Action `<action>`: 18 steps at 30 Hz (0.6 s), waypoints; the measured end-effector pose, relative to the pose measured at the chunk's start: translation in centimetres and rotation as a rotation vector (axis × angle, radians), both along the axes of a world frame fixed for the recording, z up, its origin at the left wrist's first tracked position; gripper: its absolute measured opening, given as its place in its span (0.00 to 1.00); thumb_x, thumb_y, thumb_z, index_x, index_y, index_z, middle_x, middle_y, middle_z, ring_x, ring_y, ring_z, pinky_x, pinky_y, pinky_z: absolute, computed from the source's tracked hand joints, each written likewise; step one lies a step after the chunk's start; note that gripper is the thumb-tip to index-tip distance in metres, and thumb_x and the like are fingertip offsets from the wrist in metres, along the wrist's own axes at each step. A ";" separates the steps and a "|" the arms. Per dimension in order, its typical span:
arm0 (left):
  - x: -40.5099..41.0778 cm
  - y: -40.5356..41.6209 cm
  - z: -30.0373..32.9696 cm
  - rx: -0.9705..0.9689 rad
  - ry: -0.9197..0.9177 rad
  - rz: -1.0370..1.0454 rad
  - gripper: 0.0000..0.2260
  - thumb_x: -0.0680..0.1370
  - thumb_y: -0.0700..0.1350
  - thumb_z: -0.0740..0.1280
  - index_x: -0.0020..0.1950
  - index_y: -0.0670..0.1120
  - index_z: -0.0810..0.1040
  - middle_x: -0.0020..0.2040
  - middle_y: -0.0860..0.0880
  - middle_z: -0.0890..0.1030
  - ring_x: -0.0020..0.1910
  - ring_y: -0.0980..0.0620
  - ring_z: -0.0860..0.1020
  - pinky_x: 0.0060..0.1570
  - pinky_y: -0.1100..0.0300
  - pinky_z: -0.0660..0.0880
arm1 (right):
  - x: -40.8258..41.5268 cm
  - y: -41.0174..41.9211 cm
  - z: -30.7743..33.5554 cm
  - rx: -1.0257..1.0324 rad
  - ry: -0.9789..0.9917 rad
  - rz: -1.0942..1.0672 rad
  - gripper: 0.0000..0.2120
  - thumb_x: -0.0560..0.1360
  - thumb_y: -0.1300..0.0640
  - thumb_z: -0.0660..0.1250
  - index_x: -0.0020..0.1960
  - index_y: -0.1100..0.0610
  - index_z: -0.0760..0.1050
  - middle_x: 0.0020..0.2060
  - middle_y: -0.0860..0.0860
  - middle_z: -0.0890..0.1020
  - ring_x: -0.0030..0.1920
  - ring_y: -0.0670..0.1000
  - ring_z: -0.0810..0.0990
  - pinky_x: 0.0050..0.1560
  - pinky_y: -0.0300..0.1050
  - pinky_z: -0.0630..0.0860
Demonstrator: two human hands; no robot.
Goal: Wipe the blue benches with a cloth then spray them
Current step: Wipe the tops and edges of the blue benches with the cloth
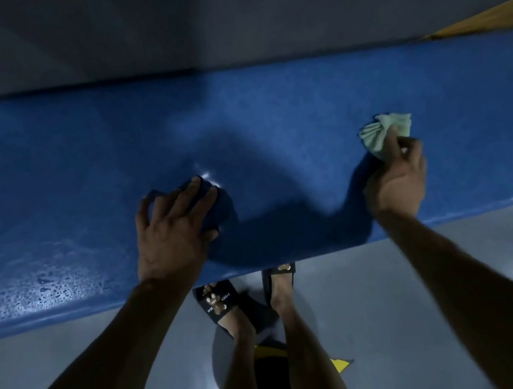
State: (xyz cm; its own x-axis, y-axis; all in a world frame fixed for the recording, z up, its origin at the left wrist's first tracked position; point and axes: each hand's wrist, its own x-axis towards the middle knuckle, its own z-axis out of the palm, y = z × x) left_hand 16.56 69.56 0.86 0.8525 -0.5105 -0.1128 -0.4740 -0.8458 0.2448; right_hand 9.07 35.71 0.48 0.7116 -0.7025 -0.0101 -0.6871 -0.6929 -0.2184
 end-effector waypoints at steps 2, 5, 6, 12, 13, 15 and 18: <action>-0.1 0.0 0.1 0.010 0.010 -0.001 0.32 0.69 0.51 0.77 0.72 0.54 0.73 0.73 0.51 0.72 0.65 0.45 0.68 0.67 0.36 0.65 | 1.7 5.8 -0.6 0.034 -0.068 0.003 0.29 0.74 0.62 0.63 0.75 0.59 0.65 0.62 0.63 0.73 0.55 0.65 0.74 0.52 0.56 0.72; 0.1 -0.2 0.3 0.006 0.017 0.016 0.31 0.68 0.50 0.77 0.70 0.54 0.75 0.73 0.51 0.73 0.64 0.46 0.67 0.67 0.36 0.65 | 2.9 14.6 -0.2 0.118 -0.021 0.452 0.27 0.76 0.64 0.60 0.76 0.59 0.64 0.66 0.59 0.74 0.55 0.60 0.75 0.52 0.56 0.74; 0.1 -0.3 0.4 0.004 0.014 0.023 0.31 0.67 0.50 0.78 0.69 0.54 0.76 0.72 0.51 0.74 0.63 0.46 0.67 0.66 0.36 0.66 | 2.7 15.7 0.2 0.070 0.017 0.667 0.28 0.76 0.64 0.59 0.76 0.58 0.63 0.68 0.57 0.73 0.53 0.58 0.75 0.50 0.53 0.73; 0.1 -0.4 0.4 0.008 0.023 0.034 0.32 0.67 0.50 0.78 0.70 0.55 0.75 0.72 0.52 0.74 0.63 0.46 0.67 0.67 0.36 0.65 | 3.3 -0.9 -0.2 -0.081 0.091 0.725 0.28 0.75 0.60 0.56 0.75 0.55 0.66 0.63 0.60 0.75 0.50 0.65 0.75 0.50 0.56 0.73; 0.1 -0.4 0.4 0.005 0.020 0.038 0.32 0.67 0.50 0.78 0.70 0.55 0.75 0.72 0.52 0.74 0.63 0.46 0.67 0.66 0.35 0.65 | 3.2 -4.0 0.5 -0.069 0.106 0.569 0.30 0.73 0.59 0.54 0.76 0.54 0.65 0.64 0.60 0.73 0.52 0.66 0.74 0.52 0.56 0.73; 0.1 -0.3 0.3 0.002 0.020 0.036 0.32 0.67 0.50 0.79 0.70 0.54 0.75 0.72 0.52 0.74 0.64 0.46 0.68 0.66 0.35 0.66 | 3.2 -6.1 1.5 0.005 0.071 0.240 0.33 0.70 0.56 0.52 0.75 0.54 0.66 0.65 0.59 0.71 0.55 0.66 0.72 0.54 0.56 0.72; 0.1 -0.4 0.4 0.012 0.030 0.033 0.31 0.68 0.50 0.78 0.70 0.54 0.75 0.72 0.52 0.73 0.64 0.46 0.68 0.66 0.35 0.66 | 5.6 -0.5 1.4 0.155 -0.035 -0.021 0.31 0.70 0.53 0.54 0.73 0.59 0.68 0.65 0.62 0.71 0.59 0.64 0.74 0.53 0.51 0.71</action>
